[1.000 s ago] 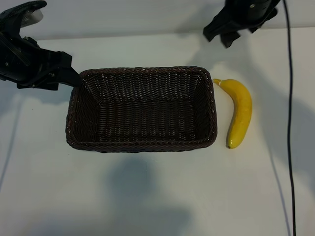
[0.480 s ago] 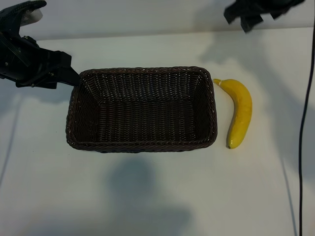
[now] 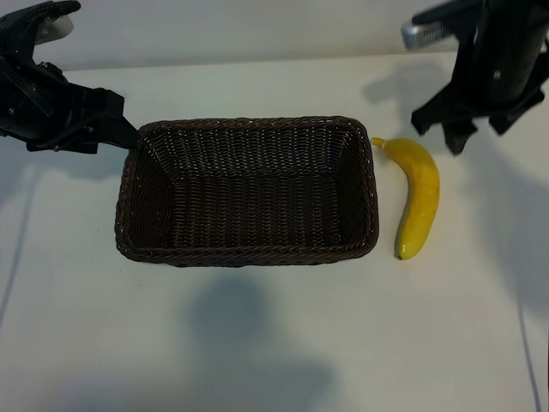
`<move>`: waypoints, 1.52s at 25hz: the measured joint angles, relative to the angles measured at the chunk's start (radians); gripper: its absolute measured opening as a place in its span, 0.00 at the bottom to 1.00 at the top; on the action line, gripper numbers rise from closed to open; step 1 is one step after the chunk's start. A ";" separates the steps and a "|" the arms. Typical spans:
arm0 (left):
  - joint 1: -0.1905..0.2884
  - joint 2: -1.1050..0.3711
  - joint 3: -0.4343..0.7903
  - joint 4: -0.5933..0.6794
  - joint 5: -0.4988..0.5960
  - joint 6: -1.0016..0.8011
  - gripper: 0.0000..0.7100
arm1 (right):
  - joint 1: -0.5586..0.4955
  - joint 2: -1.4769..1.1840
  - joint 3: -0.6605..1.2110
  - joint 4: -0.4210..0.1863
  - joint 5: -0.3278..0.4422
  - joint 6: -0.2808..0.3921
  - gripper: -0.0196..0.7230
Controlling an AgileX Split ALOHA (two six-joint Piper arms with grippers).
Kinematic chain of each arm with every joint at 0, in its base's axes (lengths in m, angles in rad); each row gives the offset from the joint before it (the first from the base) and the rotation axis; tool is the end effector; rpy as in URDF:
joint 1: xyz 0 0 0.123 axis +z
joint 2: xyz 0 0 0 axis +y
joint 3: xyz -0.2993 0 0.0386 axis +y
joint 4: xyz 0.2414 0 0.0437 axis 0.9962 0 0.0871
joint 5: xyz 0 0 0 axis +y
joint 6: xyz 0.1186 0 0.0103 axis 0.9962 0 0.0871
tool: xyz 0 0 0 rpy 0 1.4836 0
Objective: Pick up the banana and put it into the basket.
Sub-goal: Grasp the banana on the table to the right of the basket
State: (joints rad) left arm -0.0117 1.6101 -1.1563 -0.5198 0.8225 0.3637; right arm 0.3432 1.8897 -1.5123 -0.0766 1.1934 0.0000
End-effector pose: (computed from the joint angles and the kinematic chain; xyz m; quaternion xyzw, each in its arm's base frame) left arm 0.3343 -0.0473 0.2543 0.0435 0.9576 -0.1826 0.2187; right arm 0.3620 0.1204 0.2285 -0.1828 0.9815 -0.0282 0.0491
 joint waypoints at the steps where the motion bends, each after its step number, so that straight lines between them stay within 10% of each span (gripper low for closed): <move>1: 0.000 0.000 0.000 0.000 0.000 0.000 0.83 | 0.000 0.000 0.021 0.012 -0.023 0.000 0.76; 12: 0.000 0.000 0.000 0.000 -0.001 0.000 0.83 | 0.000 0.000 0.131 0.083 -0.210 0.007 0.77; 38: 0.000 0.000 0.000 0.000 -0.001 -0.002 0.83 | 0.000 0.101 0.131 0.126 -0.328 0.011 0.79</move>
State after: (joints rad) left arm -0.0117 1.6101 -1.1563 -0.5198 0.8217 0.3616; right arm 0.3432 1.9906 -1.3808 0.0495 0.8651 0.0113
